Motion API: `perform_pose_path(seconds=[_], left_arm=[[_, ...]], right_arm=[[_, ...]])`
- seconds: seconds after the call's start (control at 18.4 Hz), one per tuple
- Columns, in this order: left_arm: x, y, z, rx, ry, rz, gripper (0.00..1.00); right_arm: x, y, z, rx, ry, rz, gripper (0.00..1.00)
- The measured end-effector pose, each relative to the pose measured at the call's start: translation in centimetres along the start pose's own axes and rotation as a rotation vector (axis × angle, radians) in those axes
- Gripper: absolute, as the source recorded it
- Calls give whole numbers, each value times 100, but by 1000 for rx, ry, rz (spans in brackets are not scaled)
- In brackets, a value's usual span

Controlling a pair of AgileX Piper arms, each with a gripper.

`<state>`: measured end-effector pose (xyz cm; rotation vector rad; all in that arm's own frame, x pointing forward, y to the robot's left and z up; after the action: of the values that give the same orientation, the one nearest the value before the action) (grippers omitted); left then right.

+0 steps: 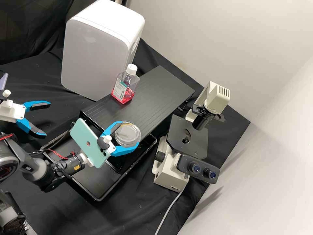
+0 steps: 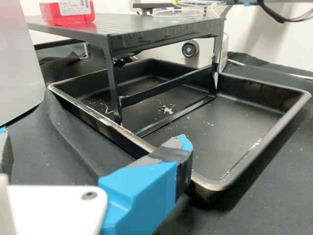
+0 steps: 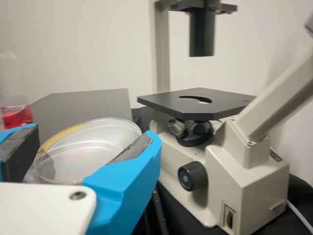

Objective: Place the lid on the petri dish

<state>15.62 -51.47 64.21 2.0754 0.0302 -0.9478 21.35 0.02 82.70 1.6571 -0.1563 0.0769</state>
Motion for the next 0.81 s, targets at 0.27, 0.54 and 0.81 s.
perform_pose_path(seconds=[0.27, 0.54, 0.81], left_arm=[[1, -5, -3, -1, 3, -2, 100], [7, -26, -10, 2, 7, -11, 100], [7, -26, -10, 2, 7, -11, 100]], right_arm=[[104, 58, 105, 61, -34, 38, 0], [147, 13, 147, 89, -42, 9, 0], [148, 8, 153, 89, -45, 7, 0]])
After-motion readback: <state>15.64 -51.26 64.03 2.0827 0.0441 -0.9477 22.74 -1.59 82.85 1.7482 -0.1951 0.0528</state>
